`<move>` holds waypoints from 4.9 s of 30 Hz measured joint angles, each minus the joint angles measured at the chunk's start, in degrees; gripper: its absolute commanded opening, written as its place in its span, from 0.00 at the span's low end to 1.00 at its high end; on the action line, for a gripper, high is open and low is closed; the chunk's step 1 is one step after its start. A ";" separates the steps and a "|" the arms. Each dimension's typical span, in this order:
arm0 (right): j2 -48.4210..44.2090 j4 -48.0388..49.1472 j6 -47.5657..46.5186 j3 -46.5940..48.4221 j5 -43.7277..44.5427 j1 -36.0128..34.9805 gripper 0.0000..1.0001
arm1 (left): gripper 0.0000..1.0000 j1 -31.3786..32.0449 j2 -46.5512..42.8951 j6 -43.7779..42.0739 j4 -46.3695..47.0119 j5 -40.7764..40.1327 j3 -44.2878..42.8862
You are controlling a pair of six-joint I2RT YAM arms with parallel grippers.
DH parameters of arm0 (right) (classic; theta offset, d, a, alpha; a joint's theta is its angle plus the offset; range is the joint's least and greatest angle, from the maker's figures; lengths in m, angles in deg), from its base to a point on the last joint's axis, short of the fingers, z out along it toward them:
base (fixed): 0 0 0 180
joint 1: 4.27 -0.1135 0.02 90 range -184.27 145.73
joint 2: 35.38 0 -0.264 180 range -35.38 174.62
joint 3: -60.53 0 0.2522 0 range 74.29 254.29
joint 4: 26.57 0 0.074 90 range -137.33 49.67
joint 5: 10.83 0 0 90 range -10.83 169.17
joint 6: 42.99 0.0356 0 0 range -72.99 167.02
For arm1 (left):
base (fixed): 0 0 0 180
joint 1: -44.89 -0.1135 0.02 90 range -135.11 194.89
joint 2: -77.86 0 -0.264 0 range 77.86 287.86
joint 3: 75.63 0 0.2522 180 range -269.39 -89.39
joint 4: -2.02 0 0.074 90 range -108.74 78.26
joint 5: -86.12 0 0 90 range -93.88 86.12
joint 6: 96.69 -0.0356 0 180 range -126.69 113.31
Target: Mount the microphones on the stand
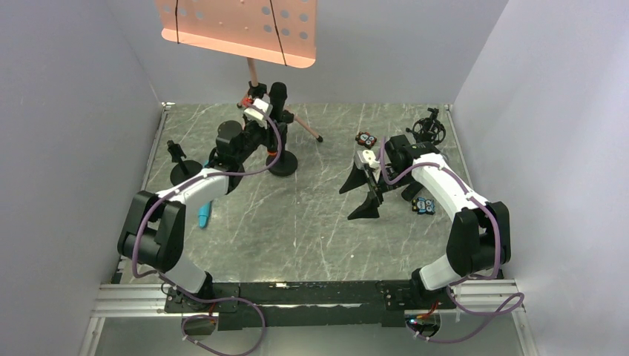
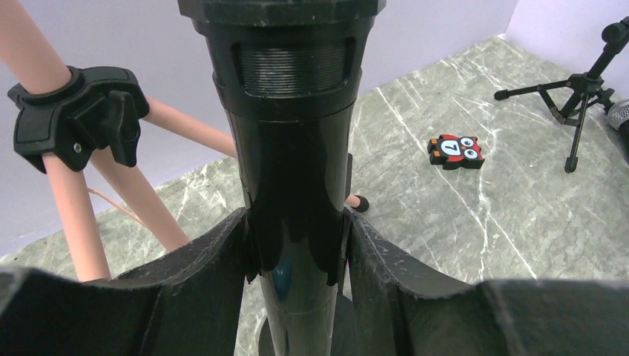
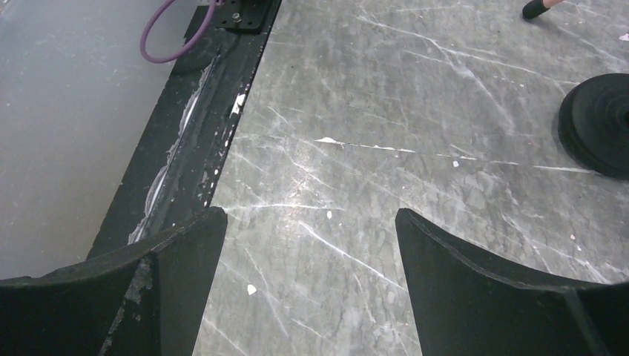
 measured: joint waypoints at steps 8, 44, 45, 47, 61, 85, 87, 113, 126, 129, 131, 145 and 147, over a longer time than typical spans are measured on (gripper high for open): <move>0.00 -0.24 -0.28 0.00 0.02 0.42 0.90 | 0.80 -0.11 -4.66 1.33 4.24 -0.52 7.15; -3.96 2.32 4.81 0.04 3.08 6.45 0.90 | 0.99 -0.22 -66.42 13.88 -58.18 -18.03 17.62; -4.52 3.08 5.92 0.02 3.32 6.49 0.90 | 0.99 -0.22 -66.66 14.64 -60.13 -19.50 17.79; -5.81 4.46 8.20 -0.04 3.85 6.47 0.90 | 0.99 -0.37 -66.58 15.87 -62.82 -21.81 17.92; -12.94 17.46 23.65 -8.44 8.92 6.69 0.90 | 0.99 -25.75 -51.89 19.32 -65.13 -17.20 12.07; -16.22 19.96 26.29 -8.44 12.20 6.88 0.91 | 0.54 -35.08 -19.87 15.26 -62.55 -20.09 -7.04; -16.22 19.96 26.29 -8.44 12.20 6.88 0.91 | 0.49 -35.10 -17.46 15.04 -62.51 -20.02 -8.55; -16.22 19.85 26.08 -8.44 11.98 6.88 0.90 | 0.00 -35.10 -6.60 11.69 -64.04 -17.55 -17.40; -15.85 19.67 25.81 -8.44 11.04 6.88 0.91 | 0.00 -35.34 -15.17 8.94 -66.62 -20.41 -17.68; -15.74 19.63 25.77 -8.44 10.75 6.93 0.90 | 0.00 -35.19 -19.19 8.96 -66.86 -19.52 -17.73; -15.72 19.47 25.64 -8.44 10.64 7.13 0.91 | 0.00 -34.99 -21.86 9.01 -67.17 -18.47 -17.70; -15.39 15.12 20.76 -8.44 8.50 10.93 0.91 | 0.00 -26.08 -46.31 11.28 -77.83 -3.50 -8.63; -15.39 13.66 19.47 -8.44 7.61 12.37 0.90 | 0.00 -23.74 -48.78 11.67 -80.72 -1.70 -7.15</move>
